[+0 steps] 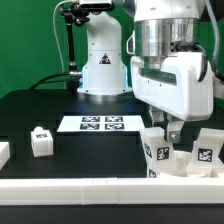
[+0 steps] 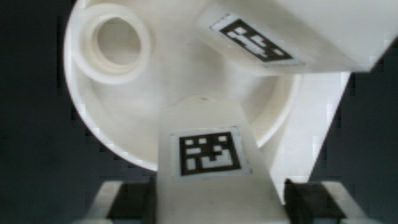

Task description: Assemble stool

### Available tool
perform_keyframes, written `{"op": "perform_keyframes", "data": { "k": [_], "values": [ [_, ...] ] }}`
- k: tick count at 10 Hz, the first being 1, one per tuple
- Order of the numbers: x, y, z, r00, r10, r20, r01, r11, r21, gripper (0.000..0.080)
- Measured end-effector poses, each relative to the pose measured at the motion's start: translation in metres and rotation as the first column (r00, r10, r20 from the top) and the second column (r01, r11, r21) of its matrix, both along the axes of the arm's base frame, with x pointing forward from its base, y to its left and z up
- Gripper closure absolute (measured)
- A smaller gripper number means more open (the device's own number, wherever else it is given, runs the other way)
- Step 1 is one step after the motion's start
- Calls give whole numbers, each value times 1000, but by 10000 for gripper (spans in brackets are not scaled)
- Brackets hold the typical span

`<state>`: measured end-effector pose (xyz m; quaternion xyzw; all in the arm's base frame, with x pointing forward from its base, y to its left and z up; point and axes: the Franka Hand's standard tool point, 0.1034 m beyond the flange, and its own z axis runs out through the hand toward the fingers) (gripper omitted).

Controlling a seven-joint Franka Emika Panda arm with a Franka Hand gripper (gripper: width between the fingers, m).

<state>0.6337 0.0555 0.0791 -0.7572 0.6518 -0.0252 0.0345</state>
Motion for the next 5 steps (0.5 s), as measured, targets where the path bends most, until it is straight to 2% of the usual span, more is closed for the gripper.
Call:
{"op": "perform_keyframes", "data": {
  "k": [3, 4, 5],
  "values": [
    [-1, 0, -1, 999, -31, -7, 31, 1000, 0, 453],
    [-1, 0, -1, 1000, -27, -7, 27, 1000, 0, 284],
    [-1, 0, 0, 1000, -9, -7, 9, 1000, -2, 175]
  ]
}}
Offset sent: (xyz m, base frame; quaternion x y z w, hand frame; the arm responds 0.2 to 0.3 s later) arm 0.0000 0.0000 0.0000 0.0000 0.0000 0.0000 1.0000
